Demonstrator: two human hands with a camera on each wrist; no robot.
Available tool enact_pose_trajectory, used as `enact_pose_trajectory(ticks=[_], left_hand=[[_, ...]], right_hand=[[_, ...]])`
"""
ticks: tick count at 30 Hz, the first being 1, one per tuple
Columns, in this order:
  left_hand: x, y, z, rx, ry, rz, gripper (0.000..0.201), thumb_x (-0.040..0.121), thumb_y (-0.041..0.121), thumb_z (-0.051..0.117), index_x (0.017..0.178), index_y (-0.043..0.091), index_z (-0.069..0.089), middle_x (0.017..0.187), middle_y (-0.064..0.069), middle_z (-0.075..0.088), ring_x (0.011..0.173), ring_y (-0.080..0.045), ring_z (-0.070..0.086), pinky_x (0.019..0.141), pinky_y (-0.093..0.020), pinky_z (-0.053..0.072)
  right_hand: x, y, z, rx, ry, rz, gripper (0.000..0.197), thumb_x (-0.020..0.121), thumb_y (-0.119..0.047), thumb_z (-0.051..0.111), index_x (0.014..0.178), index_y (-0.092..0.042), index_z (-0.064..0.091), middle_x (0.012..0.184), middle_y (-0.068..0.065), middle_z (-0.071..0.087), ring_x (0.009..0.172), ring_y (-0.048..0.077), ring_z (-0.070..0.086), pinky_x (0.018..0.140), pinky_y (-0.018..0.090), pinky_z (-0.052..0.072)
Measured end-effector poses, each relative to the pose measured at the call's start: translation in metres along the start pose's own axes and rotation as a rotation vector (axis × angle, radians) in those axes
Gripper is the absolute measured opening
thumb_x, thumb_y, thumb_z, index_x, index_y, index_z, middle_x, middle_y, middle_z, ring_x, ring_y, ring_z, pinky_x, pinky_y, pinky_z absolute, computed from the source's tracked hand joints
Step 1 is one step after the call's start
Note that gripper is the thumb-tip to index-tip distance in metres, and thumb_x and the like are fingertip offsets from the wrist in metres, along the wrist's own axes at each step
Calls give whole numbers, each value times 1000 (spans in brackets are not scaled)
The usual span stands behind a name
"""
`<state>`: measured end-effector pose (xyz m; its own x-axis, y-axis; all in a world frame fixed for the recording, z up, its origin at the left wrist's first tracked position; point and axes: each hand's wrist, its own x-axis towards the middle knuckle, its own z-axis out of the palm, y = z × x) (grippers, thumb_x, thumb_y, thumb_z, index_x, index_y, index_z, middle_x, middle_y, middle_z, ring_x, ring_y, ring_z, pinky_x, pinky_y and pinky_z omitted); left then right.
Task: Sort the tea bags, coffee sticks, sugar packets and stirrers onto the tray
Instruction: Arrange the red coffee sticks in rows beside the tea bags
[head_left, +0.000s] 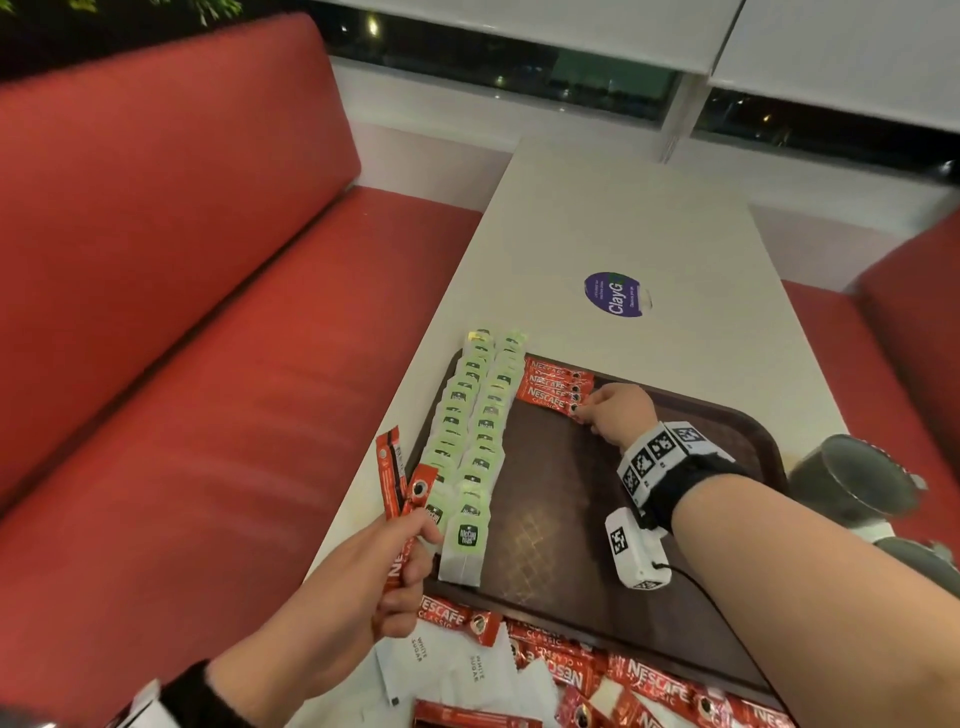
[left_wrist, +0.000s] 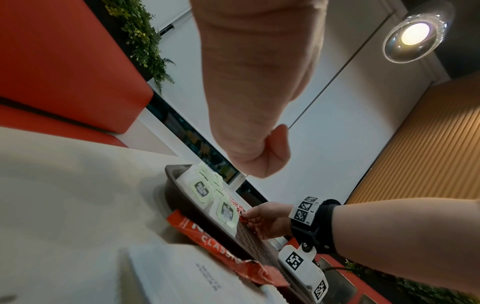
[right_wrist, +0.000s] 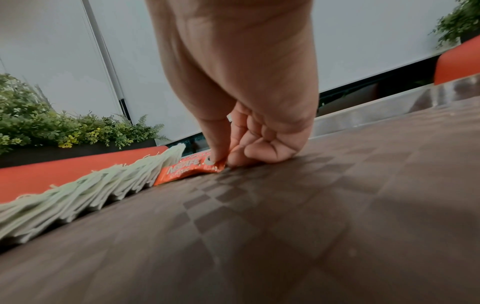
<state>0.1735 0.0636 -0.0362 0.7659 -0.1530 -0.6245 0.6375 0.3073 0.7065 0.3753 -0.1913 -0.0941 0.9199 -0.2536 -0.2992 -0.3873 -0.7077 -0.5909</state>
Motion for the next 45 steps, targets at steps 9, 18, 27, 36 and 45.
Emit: enact_pose_trajectory(ticks=[9,18,27,36,45], left_hand=[[-3,1,0,-69,-39,-6,22,94,22,41,98,5,55,61,-4,37,49,-14,21,44,-24,19],[-12,8,8,-69,-171,21,44,82,34,54,112,3,61,68,-9,52,47,-14,36,43,-26,37],[-25,11,11,15,-237,50,46,81,36,53,113,4,61,75,-14,60,48,-13,40,47,-26,41],[-29,3,17,240,-277,35,28,97,30,48,108,5,52,73,-12,59,46,-11,34,44,-22,34],[-17,-1,20,479,-191,63,28,99,31,45,108,9,59,82,-7,67,54,-12,49,49,-25,43]], right_hand=[[1,-3,4,29,104,24,20,81,-20,74,71,-19,56,92,8,70,92,25,66,90,40,51],[-5,11,-1,134,77,42,20,79,-18,74,79,-19,54,79,6,69,83,22,69,85,43,56],[-152,-49,-30,315,-345,-407,3,87,-25,67,84,-24,68,76,-8,68,70,6,63,64,19,47],[-208,-32,-33,193,-521,-460,10,82,-11,73,77,-8,65,61,-5,59,53,2,49,55,13,38],[-207,-20,-58,-41,-538,-435,10,82,-20,73,72,-20,71,65,-9,63,58,-1,53,60,15,42]])
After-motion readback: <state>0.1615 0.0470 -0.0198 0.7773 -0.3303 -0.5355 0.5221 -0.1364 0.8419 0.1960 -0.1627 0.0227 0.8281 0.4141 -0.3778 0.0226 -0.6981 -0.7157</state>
